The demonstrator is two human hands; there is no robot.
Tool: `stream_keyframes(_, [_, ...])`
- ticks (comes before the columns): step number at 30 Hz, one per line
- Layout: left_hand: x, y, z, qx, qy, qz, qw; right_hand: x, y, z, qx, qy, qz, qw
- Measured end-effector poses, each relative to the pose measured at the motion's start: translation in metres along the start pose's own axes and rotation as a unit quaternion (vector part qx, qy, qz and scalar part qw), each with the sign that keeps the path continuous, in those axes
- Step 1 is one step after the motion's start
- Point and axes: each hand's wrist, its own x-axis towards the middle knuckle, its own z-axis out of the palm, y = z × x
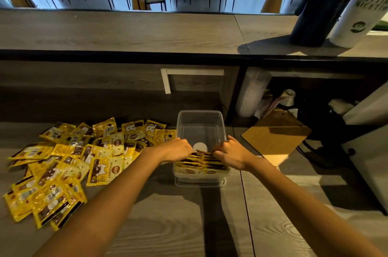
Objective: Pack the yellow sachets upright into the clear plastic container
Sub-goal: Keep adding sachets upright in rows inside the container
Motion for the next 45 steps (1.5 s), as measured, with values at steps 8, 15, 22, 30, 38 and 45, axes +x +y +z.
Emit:
stream_keyframes(8, [-0.017,0.008,-0.007,-0.047,0.068,-0.007,0.997,0.002,-0.011,-0.006,0.017,0.058,0.004,0.998])
stream_keyframes(15, [-0.041,-0.013,-0.027,-0.100,0.258,-0.060,0.959,0.018,-0.065,-0.014,-0.005,0.171,-0.045,0.984])
stream_keyframes(22, [-0.091,-0.092,-0.002,-0.140,0.356,-0.236,0.893,0.047,-0.157,0.035,-0.070,0.122,-0.162,0.977])
stream_keyframes(30, [-0.107,-0.148,0.070,-0.083,0.200,-0.310,0.926,0.099,-0.181,0.101,-0.188,-0.101,-0.133,0.968])
stream_keyframes(38, [-0.100,-0.141,0.084,0.026,0.165,-0.322,0.932,0.091,-0.162,0.102,-0.218,-0.078,-0.148,0.961])
stream_keyframes(45, [-0.086,-0.114,0.073,0.141,0.139,-0.282,0.939,0.055,-0.149,0.097,-0.139,-0.040,-0.092,0.985])
